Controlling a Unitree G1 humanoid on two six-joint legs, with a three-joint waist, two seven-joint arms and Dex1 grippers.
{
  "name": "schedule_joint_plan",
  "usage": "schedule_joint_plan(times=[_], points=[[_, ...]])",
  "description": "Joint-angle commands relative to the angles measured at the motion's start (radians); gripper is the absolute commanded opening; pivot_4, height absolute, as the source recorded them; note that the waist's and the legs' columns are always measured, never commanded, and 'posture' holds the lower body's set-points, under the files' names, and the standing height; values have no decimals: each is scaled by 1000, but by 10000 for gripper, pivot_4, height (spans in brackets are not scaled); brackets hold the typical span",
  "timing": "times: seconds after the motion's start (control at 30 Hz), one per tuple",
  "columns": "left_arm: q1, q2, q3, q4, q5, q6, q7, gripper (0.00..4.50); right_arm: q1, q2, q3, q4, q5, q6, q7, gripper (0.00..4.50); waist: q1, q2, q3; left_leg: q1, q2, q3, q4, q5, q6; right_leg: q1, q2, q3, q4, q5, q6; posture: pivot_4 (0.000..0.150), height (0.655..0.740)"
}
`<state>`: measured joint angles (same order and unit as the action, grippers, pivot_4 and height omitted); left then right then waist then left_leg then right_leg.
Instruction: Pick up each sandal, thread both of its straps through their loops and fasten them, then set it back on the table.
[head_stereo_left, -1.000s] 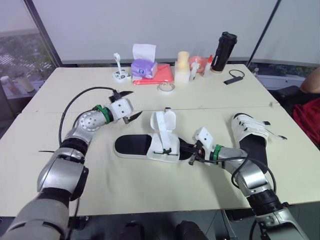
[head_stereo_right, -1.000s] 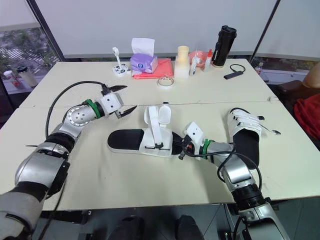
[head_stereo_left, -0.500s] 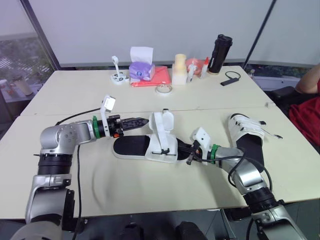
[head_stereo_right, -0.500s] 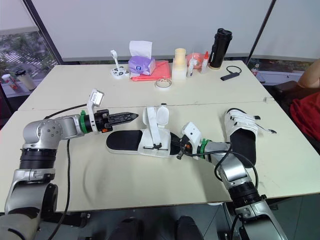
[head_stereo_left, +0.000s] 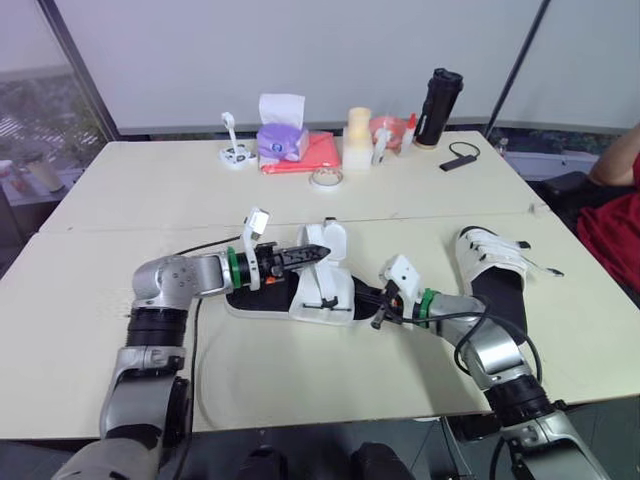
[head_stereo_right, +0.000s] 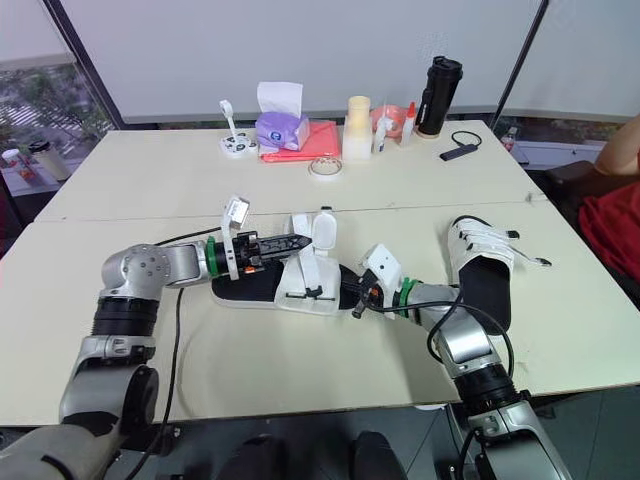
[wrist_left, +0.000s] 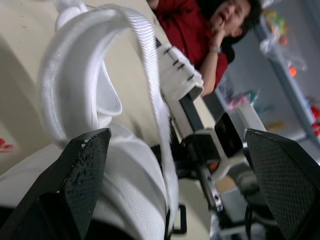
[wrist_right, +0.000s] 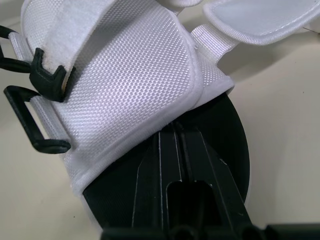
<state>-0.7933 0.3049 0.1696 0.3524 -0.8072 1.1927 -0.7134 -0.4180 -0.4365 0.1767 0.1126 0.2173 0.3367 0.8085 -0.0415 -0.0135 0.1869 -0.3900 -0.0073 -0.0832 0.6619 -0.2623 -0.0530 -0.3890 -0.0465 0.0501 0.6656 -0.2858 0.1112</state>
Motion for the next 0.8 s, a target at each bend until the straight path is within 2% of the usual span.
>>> schedule_joint_plan(times=[0.03, 0.07, 0.1, 0.27, 0.53, 0.8], points=[[-33, 0, 11, -14, -2, -18, -12, 36155, 19, 0, 10, 26, -30, 21, -15, 0, -1, 0, 0, 0, 0, 0, 0, 0, 0, 0, 0, 0, 0, 0, 0, 1500, 7400], [-38, -6, 9, -9, 3, -25, -8, 31581, 21, 1, 9, 24, -29, 22, -16, 0, -1, 0, 0, 0, 0, 0, 0, 0, 0, 0, 0, 0, 0, 0, 0, 1500, 7400], [-46, -14, 4, 6, 14, -39, -5, 24808, 25, 1, 8, 22, -28, 22, -17, 0, -1, 0, 0, 0, 0, 0, -1, 0, 0, 0, 0, 0, 0, 0, 0, 1500, 7400], [-65, -3, -20, 41, 46, -61, -42, 286, 30, -2, -1, 22, -26, 22, -19, 0, -1, 0, 0, 0, 0, 0, -1, 0, 0, 0, 0, 0, 0, 0, 0, 1500, 7400], [-140, 57, 10, 95, -10, 40, -167, 286, 27, 0, 3, 26, -27, 22, -17, 0, -1, 0, 0, 0, 0, 1, -1, 0, 0, 0, 0, 0, -1, 0, 0, 1500, 7400], [-216, 152, -117, 204, 63, 14, -394, 286, 21, 8, 12, 32, -30, 22, -15, 0, -2, 0, 0, 0, -1, 2, -2, 0, 0, 0, 0, 0, -1, 0, 0, 1500, 7400]])
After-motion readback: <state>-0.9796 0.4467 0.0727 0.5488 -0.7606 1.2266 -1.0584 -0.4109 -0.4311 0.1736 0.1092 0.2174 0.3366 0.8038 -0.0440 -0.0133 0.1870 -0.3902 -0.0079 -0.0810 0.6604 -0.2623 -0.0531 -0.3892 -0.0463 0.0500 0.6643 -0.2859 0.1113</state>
